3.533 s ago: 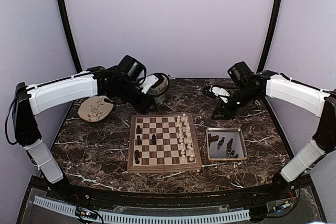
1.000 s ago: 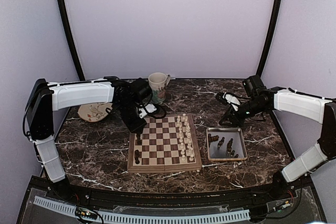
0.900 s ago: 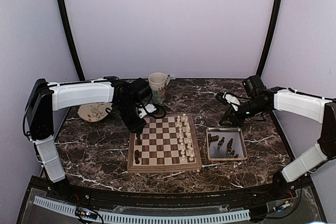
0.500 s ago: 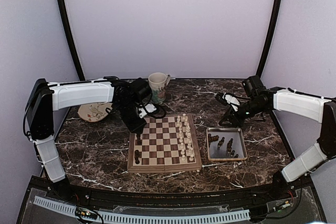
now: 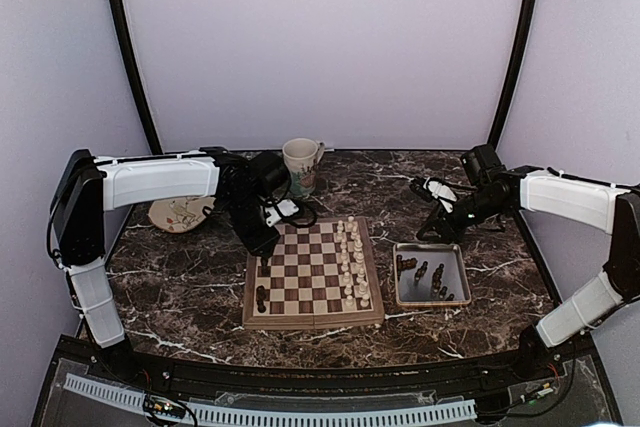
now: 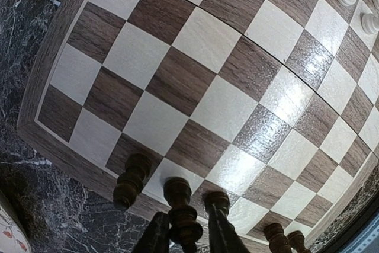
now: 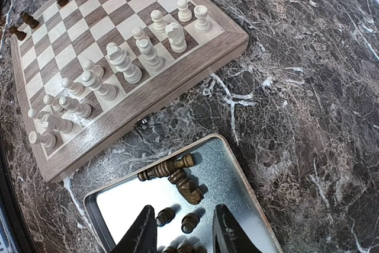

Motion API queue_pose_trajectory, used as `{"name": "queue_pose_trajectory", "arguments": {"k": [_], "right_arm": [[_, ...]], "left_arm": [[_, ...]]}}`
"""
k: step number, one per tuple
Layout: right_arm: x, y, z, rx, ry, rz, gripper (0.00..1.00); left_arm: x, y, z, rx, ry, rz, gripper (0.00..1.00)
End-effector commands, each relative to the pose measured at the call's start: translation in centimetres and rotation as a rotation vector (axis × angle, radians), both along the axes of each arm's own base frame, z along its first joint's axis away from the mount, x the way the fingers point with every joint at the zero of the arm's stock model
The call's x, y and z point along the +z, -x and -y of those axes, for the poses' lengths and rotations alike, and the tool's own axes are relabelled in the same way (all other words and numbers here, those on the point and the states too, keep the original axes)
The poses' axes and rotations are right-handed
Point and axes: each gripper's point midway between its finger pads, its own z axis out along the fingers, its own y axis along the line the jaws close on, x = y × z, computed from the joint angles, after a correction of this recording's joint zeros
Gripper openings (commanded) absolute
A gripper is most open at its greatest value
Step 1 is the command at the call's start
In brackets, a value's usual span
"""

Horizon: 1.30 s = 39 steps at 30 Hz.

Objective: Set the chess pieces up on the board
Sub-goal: Place the king at e8, then pick up the pawn from the storage box.

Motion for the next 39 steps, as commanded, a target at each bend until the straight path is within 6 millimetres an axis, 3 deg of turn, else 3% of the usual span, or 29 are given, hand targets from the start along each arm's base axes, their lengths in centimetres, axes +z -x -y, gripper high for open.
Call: {"name": "queue_pose_trajectory", "arguments": {"k": [1, 7, 12, 17, 20, 23, 29, 36, 39], "right_arm": [[0.2, -0.2, -0.3, 0.015, -0.010, 0.006, 0.33], [0.4, -0.2, -0.4, 0.017, -0.013, 0.004, 0.34], [1.7, -0.6, -0.2, 0.007, 0.000, 0.023, 0.34], [3.0, -1.2, 0.7, 0.003, 0.070, 0.065, 0.34], [2.0, -0.9, 1.7, 0.006, 0.149, 0.037, 0.33], [0.3, -0.5, 2.6, 0.008, 0.222, 0.008, 0.31], [-3.7, 0.2, 3.2, 0.005, 0.337, -0.078, 0.29], [-6.9, 1.1, 2.1, 0.060, 0.419, -0.163, 0.29], [-7.6, 1.4, 1.9, 0.074, 0.435, -0.187, 0.29]], "left_arm": [[0.7, -0.1, -0.4, 0.019, 0.001, 0.012, 0.28], [2.3, -0.2, -0.6, 0.029, 0.007, 0.031, 0.34], [5.8, -0.6, 0.1, 0.042, 0.045, 0.065, 0.37], [9.8, -2.9, 4.1, -0.003, 0.192, 0.189, 0.37], [11.8, -4.7, 7.3, 0.003, 0.326, 0.291, 0.33], [13.2, -4.2, 10.8, -0.029, 0.541, 0.305, 0.37], [12.2, -4.2, 13.0, -0.102, 0.646, 0.330, 0.39], [10.0, -3.5, 12.2, -0.097, 0.641, 0.329, 0.39], [9.9, -3.4, 11.9, -0.095, 0.633, 0.327, 0.39]]}}
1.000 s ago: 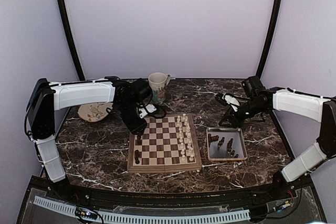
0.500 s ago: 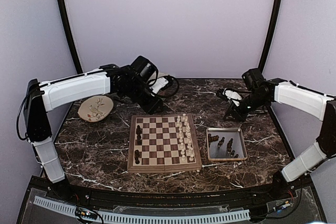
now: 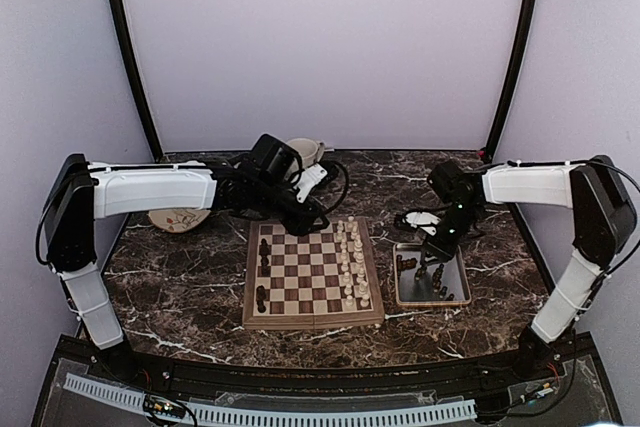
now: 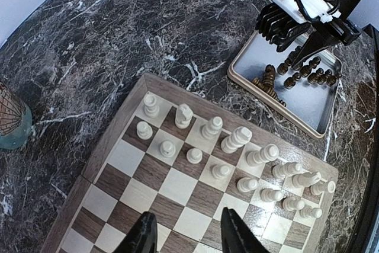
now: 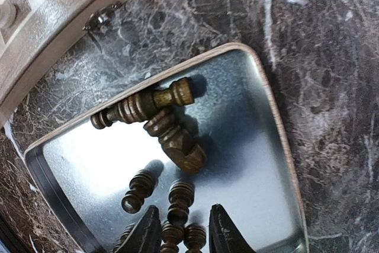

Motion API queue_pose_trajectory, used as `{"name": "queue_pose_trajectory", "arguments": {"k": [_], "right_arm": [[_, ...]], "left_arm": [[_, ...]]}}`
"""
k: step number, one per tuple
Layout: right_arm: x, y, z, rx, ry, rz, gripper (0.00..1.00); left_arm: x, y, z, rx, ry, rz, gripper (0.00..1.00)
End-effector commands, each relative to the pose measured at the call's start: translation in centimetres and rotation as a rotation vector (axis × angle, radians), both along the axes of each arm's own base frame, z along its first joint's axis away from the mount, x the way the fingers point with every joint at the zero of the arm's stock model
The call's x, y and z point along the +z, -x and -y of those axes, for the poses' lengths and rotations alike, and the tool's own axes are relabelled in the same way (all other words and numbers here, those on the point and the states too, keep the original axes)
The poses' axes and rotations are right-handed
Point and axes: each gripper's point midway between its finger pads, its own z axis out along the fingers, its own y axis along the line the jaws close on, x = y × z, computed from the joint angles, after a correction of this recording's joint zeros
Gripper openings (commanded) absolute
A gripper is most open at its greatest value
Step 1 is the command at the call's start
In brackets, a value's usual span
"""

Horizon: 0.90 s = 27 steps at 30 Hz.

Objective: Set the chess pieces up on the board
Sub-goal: Pick up the pawn from the storage box.

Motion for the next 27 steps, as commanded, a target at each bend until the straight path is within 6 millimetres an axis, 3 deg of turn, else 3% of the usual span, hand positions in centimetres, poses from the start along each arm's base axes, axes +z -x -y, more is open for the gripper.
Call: {"name": "queue_pose_trajectory", "arguments": {"k": [1, 6, 10, 22, 27], "right_arm": [[-0.5, 0.2, -0.1, 0.006, 0.037, -0.023, 0.29], [-1.7, 0.7, 0.1, 0.002, 0.064, -0.056, 0.26], [-1.8, 0.9, 0.1, 0.001, 0.063, -0.064, 0.10], [1.7, 0.4, -0.4, -0.034, -0.075, -0.101, 0.02], [4.7, -1.2, -1.0, -0.049, -0.133, -0.062, 0.03]], "left_arm": [[3.4, 0.1, 0.1, -0.010, 0.075, 0.065, 0.39], [3.7, 0.1, -0.1, -0.008, 0.069, 0.078, 0.39], [3.7, 0.1, -0.1, -0.008, 0.068, 0.079, 0.39], [3.9, 0.2, -0.1, -0.014, 0.064, 0.077, 0.39], [4.9, -0.3, -0.9, 0.018, 0.051, 0.120, 0.39]]}}
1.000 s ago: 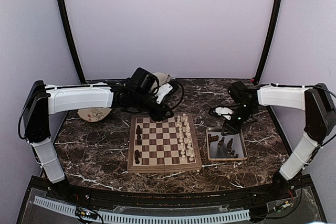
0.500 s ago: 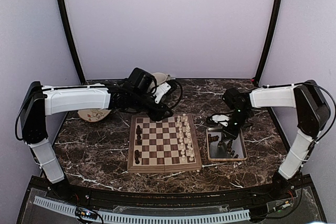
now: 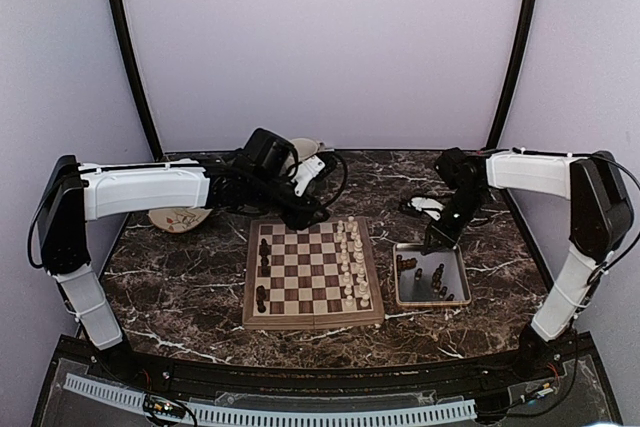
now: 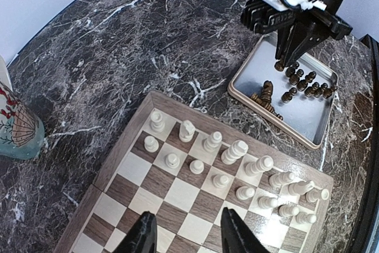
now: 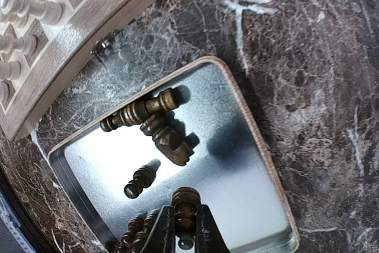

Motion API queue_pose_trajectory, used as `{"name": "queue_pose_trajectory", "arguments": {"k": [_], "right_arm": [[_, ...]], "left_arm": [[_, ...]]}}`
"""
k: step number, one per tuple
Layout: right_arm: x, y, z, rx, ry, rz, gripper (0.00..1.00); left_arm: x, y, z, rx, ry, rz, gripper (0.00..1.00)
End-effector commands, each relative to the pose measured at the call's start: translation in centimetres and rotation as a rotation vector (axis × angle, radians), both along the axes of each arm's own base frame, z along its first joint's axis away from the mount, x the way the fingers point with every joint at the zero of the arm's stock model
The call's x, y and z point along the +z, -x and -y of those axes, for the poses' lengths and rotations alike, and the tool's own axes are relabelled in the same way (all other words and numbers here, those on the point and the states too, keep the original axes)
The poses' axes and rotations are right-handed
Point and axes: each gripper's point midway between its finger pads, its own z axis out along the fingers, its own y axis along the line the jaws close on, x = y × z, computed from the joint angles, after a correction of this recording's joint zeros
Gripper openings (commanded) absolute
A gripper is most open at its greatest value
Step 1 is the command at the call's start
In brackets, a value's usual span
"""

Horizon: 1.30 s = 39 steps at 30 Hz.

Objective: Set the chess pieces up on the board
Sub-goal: Pick up the pawn from the storage box, then place the pawn at a7.

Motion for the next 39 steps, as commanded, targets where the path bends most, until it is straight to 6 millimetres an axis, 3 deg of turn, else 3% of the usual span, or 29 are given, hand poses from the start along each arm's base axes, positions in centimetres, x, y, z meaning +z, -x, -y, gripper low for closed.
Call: {"name": "queue_pose_trajectory", "arguments": {"k": [1, 7, 14, 18, 24, 27, 34, 39], "right_arm": [[4.3, -1.0, -1.4, 0.001, -0.089, 0.048, 0.03], [9.1, -1.7, -6.1, 0.138, -0.086, 0.204, 0.04], [10.5, 1.7, -14.5, 0.384, -0.048, 0.247, 0.04], [10.0, 3.7, -18.9, 0.498, -0.014, 0.261, 0.04], [7.6, 7.8, -24.7, 0.655, 0.023, 0.269, 0.04], [6.4, 9.1, -26.7, 0.710, 0.035, 0.273, 0.04], [3.7, 12.2, -29.7, 0.793, 0.035, 0.229, 0.04], [2.7, 12.9, -30.8, 0.806, 0.036, 0.216, 0.04]], "left_arm": [[3.4, -0.6, -1.5, 0.056, 0.002, 0.095, 0.39], [5.9, -4.7, -6.9, 0.300, -0.026, 0.190, 0.40], [10.8, -6.7, -12.1, 0.457, 0.121, 0.233, 0.44], [12.1, -7.6, -14.8, 0.537, 0.167, 0.258, 0.46], [12.8, -7.6, -16.0, 0.572, 0.157, 0.300, 0.47], [13.3, -7.7, -16.7, 0.594, 0.143, 0.324, 0.47], [13.3, -7.7, -17.0, 0.603, 0.144, 0.338, 0.47], [13.2, -7.6, -16.8, 0.594, 0.151, 0.329, 0.47]]}}
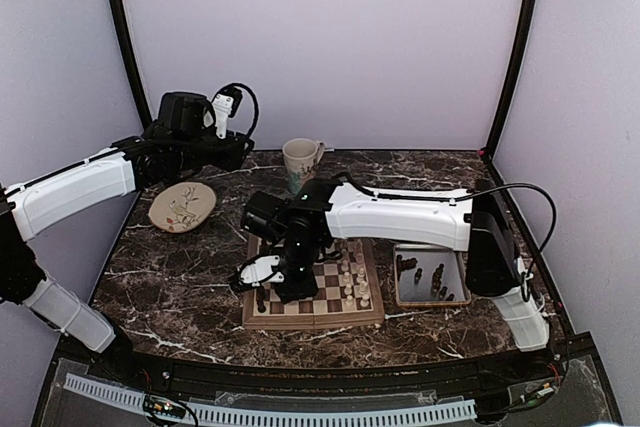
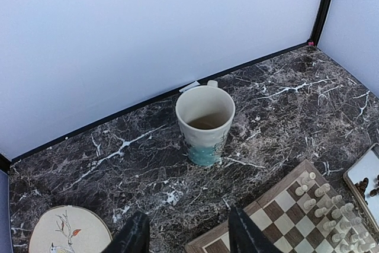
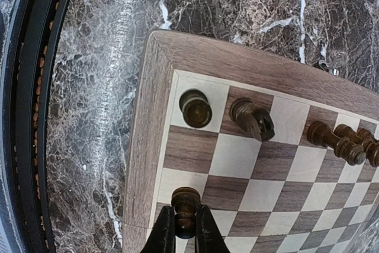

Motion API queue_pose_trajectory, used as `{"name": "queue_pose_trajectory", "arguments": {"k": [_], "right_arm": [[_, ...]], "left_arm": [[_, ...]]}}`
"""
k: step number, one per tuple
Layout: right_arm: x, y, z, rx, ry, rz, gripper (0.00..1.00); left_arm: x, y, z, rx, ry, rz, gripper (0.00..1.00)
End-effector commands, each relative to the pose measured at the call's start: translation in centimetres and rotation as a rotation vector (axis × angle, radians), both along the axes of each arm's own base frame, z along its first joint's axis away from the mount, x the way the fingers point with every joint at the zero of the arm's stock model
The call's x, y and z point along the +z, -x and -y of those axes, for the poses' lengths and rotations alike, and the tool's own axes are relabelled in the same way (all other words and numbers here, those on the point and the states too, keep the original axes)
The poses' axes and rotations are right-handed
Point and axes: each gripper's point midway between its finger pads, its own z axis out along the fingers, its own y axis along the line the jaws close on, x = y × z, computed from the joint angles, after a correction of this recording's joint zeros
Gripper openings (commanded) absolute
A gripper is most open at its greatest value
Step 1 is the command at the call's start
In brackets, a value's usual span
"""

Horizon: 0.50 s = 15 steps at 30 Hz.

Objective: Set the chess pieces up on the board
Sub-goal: Place the pawn at a7.

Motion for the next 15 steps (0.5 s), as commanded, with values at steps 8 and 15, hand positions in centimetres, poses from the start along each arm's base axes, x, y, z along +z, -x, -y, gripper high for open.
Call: {"name": "queue_pose_trajectory", "arguments": {"k": [8, 15], "right_arm": [[-1.2, 0.7, -2.0, 0.011, -0.005, -0.028, 0.05], [-2.0, 1.1, -2.4, 0.020, 0.009, -0.050, 0.05]], "left_arm": [[1.6, 0.5, -0.1, -0.015, 0.031, 0.039, 0.47], [1.5, 0.5, 0.1, -0.027, 0.030, 0.032, 0.47]]}}
